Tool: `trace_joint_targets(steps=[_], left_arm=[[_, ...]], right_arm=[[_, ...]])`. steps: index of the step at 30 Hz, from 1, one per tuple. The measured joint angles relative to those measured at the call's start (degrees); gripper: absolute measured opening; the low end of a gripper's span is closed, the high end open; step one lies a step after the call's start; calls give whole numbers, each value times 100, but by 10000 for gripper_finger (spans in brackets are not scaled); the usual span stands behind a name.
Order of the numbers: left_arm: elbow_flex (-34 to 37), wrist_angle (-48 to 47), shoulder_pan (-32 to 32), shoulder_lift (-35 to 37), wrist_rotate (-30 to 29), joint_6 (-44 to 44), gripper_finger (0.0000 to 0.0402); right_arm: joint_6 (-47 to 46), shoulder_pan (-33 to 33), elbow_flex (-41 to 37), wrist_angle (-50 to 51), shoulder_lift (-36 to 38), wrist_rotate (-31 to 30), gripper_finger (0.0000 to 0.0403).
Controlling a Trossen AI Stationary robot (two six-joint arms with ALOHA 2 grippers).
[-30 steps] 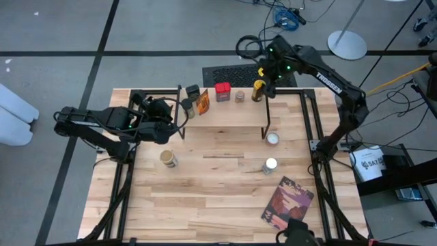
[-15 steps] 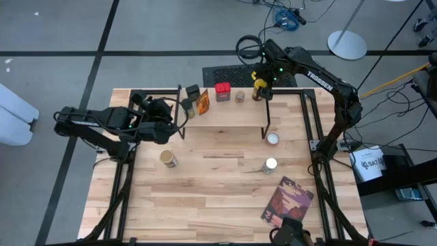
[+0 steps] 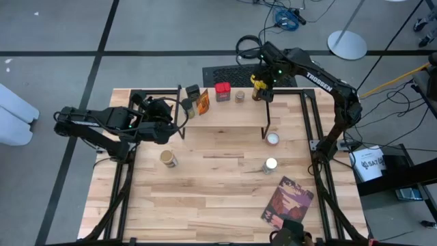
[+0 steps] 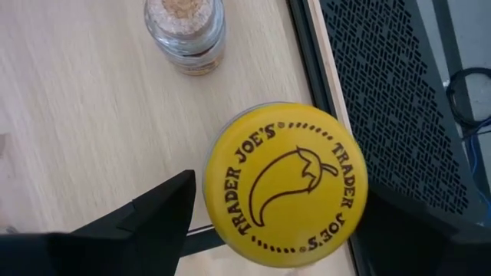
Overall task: Shelf spices
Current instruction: Put the yellow spice bottle on the table
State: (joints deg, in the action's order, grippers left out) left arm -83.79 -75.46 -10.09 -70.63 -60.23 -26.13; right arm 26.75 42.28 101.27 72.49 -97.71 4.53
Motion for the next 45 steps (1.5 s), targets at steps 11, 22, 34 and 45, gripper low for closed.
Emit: trace_joint_targets(steps=[11, 22, 34, 45], left_arm=[[0, 0, 0, 0, -2, 0, 191], [0, 0, -2, 0, 0, 0, 191], [2, 0, -1, 0, -2, 0, 191], [0, 0, -2, 0, -2, 0, 191]], right_arm=[[140, -2, 0, -197, 0, -13, 313], [155, -2, 0, -194, 0, -11, 272], [70, -2, 0, -193, 9, 16, 217], [53, -231, -8, -20, 106, -23, 214]])
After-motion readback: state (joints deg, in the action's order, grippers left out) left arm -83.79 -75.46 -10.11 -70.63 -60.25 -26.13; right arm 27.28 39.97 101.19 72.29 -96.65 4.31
